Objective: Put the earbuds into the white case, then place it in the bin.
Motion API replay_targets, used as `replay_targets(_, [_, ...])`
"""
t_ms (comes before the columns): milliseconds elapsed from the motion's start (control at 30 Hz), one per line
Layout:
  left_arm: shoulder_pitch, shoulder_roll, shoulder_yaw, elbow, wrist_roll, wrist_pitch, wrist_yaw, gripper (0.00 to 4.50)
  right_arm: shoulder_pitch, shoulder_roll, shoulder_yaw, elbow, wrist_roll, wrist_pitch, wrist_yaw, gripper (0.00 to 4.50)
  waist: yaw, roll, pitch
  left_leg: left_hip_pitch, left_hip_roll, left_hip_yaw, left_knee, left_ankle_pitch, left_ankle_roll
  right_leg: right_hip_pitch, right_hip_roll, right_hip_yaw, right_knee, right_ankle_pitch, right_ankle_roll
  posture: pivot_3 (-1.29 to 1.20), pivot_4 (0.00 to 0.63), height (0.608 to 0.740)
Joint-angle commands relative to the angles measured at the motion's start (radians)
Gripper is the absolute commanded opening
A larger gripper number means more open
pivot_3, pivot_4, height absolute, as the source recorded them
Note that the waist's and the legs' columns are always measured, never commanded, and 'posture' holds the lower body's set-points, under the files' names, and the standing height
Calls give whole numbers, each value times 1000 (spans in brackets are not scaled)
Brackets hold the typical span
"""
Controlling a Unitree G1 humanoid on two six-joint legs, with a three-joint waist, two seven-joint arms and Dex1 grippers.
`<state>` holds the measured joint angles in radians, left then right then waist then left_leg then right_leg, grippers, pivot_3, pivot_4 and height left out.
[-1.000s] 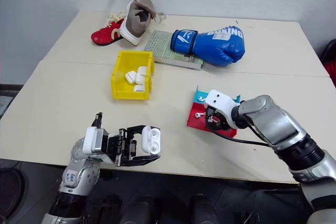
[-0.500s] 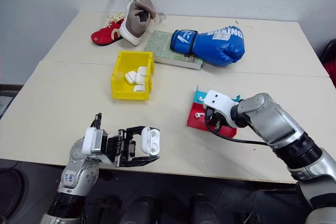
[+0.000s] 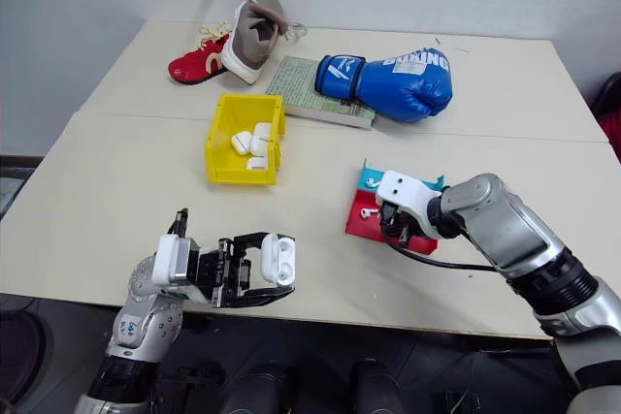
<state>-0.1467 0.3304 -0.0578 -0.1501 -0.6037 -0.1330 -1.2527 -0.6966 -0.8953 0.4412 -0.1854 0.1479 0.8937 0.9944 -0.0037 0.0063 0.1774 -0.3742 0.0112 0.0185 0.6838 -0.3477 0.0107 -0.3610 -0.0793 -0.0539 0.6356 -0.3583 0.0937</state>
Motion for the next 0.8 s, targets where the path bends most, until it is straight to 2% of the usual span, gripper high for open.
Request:
replay_targets(33, [-22, 9, -2, -49, -3, 13, 20, 2794, 4, -2, -27, 9, -12, -23, 10, 518, 0, 0, 0, 0, 0, 0, 0, 0, 0, 0, 0, 0, 0, 0, 0, 0, 150, 740])
replay_targets(267, [-36, -2, 12, -50, -26, 32, 43, 2794, 1, -1, -52, 20, -13, -44, 15, 430, 0, 0, 0, 0, 0, 0, 0, 0, 0, 0, 0, 0, 0, 0, 0, 0, 150, 740])
replay_targets(400, [-49, -12, 30, -62, -66, 72, 80, 2794, -7, -8, -144, 0, 54, -11, 32, 430, 1, 0, 0, 0, 0, 0, 0, 0, 0, 0, 0, 0, 0, 0, 0, 0, 150, 740])
replay_targets(500, [-64, -6, 43, -69, -97, 108, 86, 2794, 26, -24, -257, -18, 145, -44, 95, 430, 3, 0, 0, 0, 0, 0, 0, 0, 0, 0, 0, 0, 0, 0, 0, 0, 150, 740])
replay_targets(667, [-109, -10, 63, -57, -154, 172, 87, 2794, 101, 73, -515, -44, 396, -147, 200, 430, 3, 0, 0, 0, 0, -1, 0, 0, 0, 1, 0, -1, 0, 0, 0, 0, 150, 740])
replay_targets(733, [-136, -14, 65, -50, -185, 213, 86, 2794, 131, 157, -620, -66, 533, -177, 222, 430, 3, -1, 1, 0, 0, -1, 0, 0, 0, 2, 1, -2, 0, 0, 0, 0, 150, 740])
replay_targets(800, [-158, -14, 64, -50, -226, 272, 85, 2794, 143, 283, -705, -114, 674, -221, 181, 430, 0, -1, 1, 0, 0, -1, 0, 0, 0, 2, 1, -2, 0, 0, 0, 0, 150, 740])
